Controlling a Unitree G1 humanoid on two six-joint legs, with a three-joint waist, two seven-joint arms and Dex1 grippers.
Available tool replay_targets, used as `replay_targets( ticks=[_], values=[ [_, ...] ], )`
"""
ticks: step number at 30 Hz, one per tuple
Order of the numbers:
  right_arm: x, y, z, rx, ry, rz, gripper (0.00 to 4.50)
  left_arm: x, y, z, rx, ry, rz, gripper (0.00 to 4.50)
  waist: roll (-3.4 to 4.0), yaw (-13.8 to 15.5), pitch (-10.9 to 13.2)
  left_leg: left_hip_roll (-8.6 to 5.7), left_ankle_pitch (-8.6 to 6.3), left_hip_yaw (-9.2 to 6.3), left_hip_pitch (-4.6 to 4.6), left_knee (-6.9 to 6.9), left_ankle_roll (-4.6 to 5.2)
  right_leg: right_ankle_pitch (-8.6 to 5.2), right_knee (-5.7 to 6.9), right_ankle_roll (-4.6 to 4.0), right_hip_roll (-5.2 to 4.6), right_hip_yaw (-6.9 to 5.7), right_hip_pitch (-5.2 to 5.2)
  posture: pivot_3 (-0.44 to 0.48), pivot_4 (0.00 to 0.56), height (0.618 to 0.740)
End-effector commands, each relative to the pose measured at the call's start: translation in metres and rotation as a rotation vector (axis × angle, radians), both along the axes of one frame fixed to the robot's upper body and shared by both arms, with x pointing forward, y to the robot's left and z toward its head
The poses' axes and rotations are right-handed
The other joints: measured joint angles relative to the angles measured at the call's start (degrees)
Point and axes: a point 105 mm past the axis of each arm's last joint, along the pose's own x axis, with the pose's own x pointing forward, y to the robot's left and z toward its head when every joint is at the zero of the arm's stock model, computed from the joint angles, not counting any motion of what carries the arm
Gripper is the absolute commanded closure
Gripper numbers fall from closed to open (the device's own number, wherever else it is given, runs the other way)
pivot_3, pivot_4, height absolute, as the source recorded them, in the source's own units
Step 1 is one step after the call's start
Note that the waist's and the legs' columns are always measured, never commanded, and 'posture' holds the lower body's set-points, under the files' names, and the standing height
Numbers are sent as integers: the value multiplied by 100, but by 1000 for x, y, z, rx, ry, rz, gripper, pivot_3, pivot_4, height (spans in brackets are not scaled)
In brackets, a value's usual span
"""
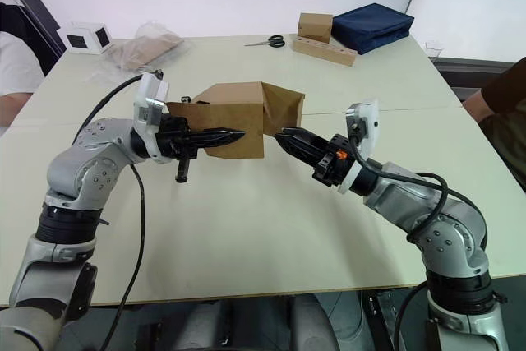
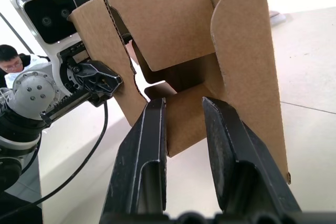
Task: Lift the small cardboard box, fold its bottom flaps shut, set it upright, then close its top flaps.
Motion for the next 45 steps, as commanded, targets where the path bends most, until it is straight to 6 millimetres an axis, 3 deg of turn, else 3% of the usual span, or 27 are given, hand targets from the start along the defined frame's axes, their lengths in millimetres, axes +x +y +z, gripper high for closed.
replay_targets(
  ticks=[1, 5, 8, 12, 15, 17, 31, 45],
  values=[
    [-16, -11, 24, 43, -63, 59, 3392, -5, 6, 10, -15, -20, -8, 4500, 0, 5, 0, 0, 0, 0, 0, 0, 0, 0, 0, 0, 0, 0, 1, 0, 150, 740],
    [-5, -45, 27, 72, -32, -42, 3392, -8, 12, 16, -10, 16, -25, 4500, -2, 10, 1, 0, -1, -1, 0, 0, 1, 0, -1, 0, 0, -1, 3, 0, 150, 740],
    [10, -56, 17, 20, -19, -135, 3392, -10, 12, 18, -15, 30, -36, 4500, -1, 3, 1, 0, -1, 1, 2, 1, 1, 0, 0, 0, 0, 0, 5, 0, 150, 740],
    [26, -48, 9, -25, -30, -187, 3392, -13, 11, 20, -16, 49, -57, 4500, 0, -28, 2, 1, -1, 1, 3, 0, 3, 0, 1, 0, 3, 0, 3, 0, 150, 740],
    [21, -26, 8, -26, -40, -115, 4165, -14, 9, 21, -17, 67, -65, 4500, 1, -23, 2, 2, -1, 0, 1, -1, 3, 0, 1, 0, 4, 0, -1, 0, 150, 740],
    [19, -18, 8, -23, -47, -91, 4451, -14, 9, 21, -16, 76, -68, 4500, 2, -20, 2, 2, -1, 1, 1, -1, 3, 0, 1, 0, 3, 1, -1, 0, 150, 740],
    [-9, -1, 17, 18, -42, 51, 4451, -4, 13, 21, -42, 123, -36, 4500, 2, -9, 3, 1, -1, -1, 1, 2, 2, 0, 1, 0, 1, -1, 2, 0, 150, 740],
    [-16, 6, 12, 26, -7, 96, 4451, -4, 11, 20, -50, 132, -50, 4500, 2, -8, 2, 1, -1, 0, 0, 2, 2, 0, 1, 0, 1, -1, 2, 0, 150, 740]
  ],
)
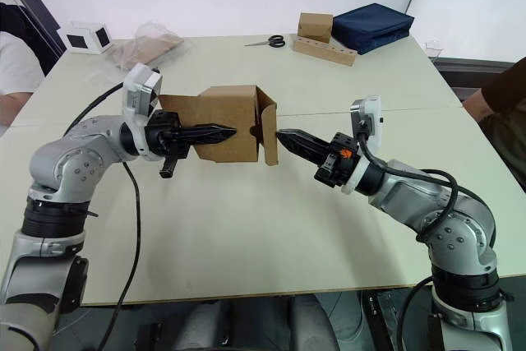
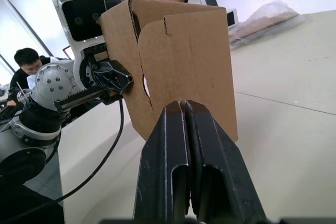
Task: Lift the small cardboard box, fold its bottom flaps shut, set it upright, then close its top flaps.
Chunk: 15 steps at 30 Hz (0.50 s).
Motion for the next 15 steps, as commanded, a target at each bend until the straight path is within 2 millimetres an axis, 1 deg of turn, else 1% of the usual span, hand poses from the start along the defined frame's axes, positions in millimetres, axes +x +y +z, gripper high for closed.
replay_targets(
  ticks=[1, 15],
  values=[
    [-9, 5, 6, 9, -32, 41, 4451, -3, 2, 14, -34, -46, -5, 4500, 0, 0, 0, 0, 0, 0, 0, 0, 0, 0, 0, 0, 0, 0, 0, 0, 150, 740],
    [-4, 8, 2, -29, -40, 47, 4451, -6, 1, 17, -64, -28, -17, 4500, 0, -1, 0, 0, 0, 0, 0, 0, 0, 0, 0, 0, 0, 0, 0, 0, 150, 740]
  ],
)
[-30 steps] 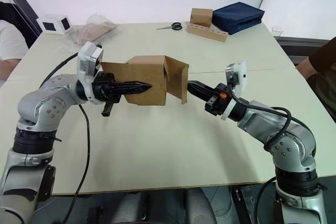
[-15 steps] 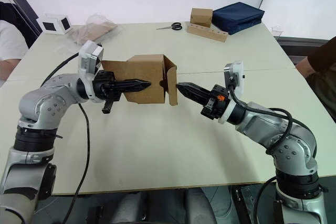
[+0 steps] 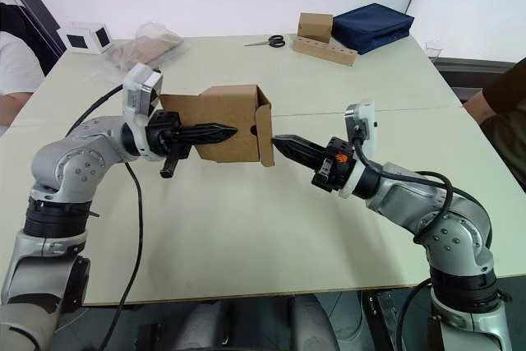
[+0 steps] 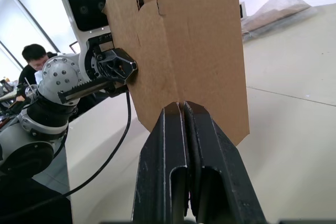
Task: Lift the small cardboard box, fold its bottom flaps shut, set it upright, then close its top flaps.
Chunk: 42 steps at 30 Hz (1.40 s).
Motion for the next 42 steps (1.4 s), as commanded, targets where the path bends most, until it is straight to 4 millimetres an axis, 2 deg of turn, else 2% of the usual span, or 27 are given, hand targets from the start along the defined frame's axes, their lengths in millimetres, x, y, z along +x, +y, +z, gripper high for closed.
replay_targets(
  ticks=[1, 9, 24, 42],
  values=[
    [-2, 3, 7, -15, -48, 8, 4451, -5, 2, 17, -48, -45, -8, 4500, 0, -1, 0, 0, 0, 0, 0, 0, 0, 0, 0, 0, 0, 0, 0, 0, 150, 740],
    [-2, 4, 5, -42, -62, -2, 4451, -2, 2, 16, -51, -35, 9, 4500, 0, 0, 0, 0, 0, 0, 0, 0, 0, 0, 0, 0, 0, 0, 0, 0, 150, 740],
    [12, 3, 4, -32, -71, -102, 4451, -6, -2, 7, -27, -28, 9, 4500, 0, -2, 0, 0, 0, 0, 0, 0, 0, 0, 1, 0, 0, 0, 0, 0, 150, 740],
    [5, 11, 6, -34, -78, -58, 4451, -5, -10, 7, -22, -24, 31, 4500, 0, -3, 0, 0, 0, 0, 0, 0, 0, 0, 1, 0, 0, 0, -1, 0, 150, 740]
  ],
)
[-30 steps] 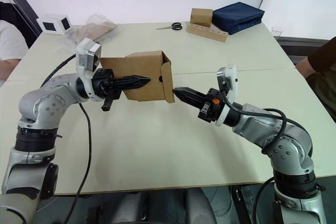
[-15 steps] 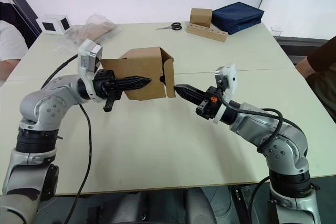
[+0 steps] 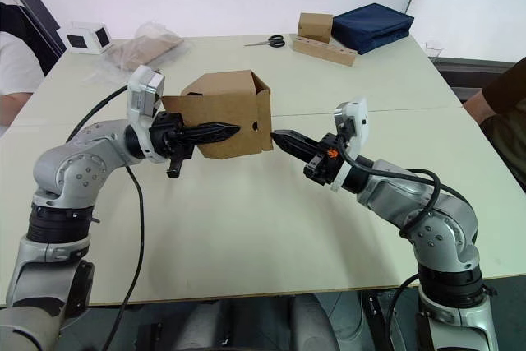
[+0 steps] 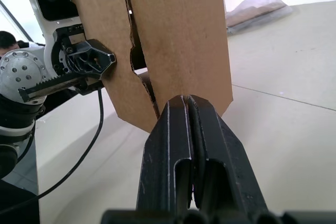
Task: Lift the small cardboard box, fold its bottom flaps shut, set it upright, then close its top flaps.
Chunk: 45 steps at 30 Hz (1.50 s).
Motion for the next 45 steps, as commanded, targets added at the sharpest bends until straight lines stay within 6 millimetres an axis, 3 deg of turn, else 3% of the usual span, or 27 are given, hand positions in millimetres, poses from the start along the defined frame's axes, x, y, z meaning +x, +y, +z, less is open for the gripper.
replay_targets(
  ticks=[1, 20, 24, 30, 36, 42, 45],
  values=[
    [-10, 7, 10, 2, -48, 44, 4451, -6, -6, 11, -8, -46, -28, 4500, 0, 0, 0, 0, 0, 0, 0, 0, 0, 0, 0, 0, 0, 0, 0, 0, 150, 740],
    [-29, 34, 18, -2, -58, 274, 4451, -11, -9, 1, 1, 39, -99, 4500, 0, -5, 0, 0, 0, -1, 0, 0, 0, 0, 1, 0, 1, 0, -1, 0, 150, 740],
    [-22, 24, 21, -16, -69, 250, 4451, -15, -7, 2, 8, 53, -110, 4500, 0, 3, 0, 0, 0, 0, 0, 1, 0, 0, 1, 0, -1, 0, 0, 0, 150, 740],
    [-30, 7, 30, 13, -72, 219, 4451, -12, -2, 4, 2, 61, -79, 4500, 0, 4, 0, 0, 0, -1, 0, 1, 0, 0, 0, 0, -1, 0, 0, 0, 150, 740],
    [-19, -16, 32, 2, -59, 111, 4451, -13, -1, 5, -4, 65, -81, 4500, 0, 3, 0, 0, 0, 0, 0, 1, 0, 0, 1, 0, 0, 0, 0, 0, 150, 740],
    [-11, -9, 18, -28, -35, 106, 4451, -12, -4, 7, -15, 64, -86, 4500, 0, -3, 0, 0, 0, 1, 0, 1, 0, 0, 2, 0, 1, 0, 0, 0, 150, 740],
    [-17, 7, 19, -15, -46, 175, 4451, -12, -5, 6, -15, 62, -89, 4500, 0, -4, 0, 0, 0, 0, 0, 1, 0, 0, 1, 0, 1, 0, -1, 0, 150, 740]
  ],
)
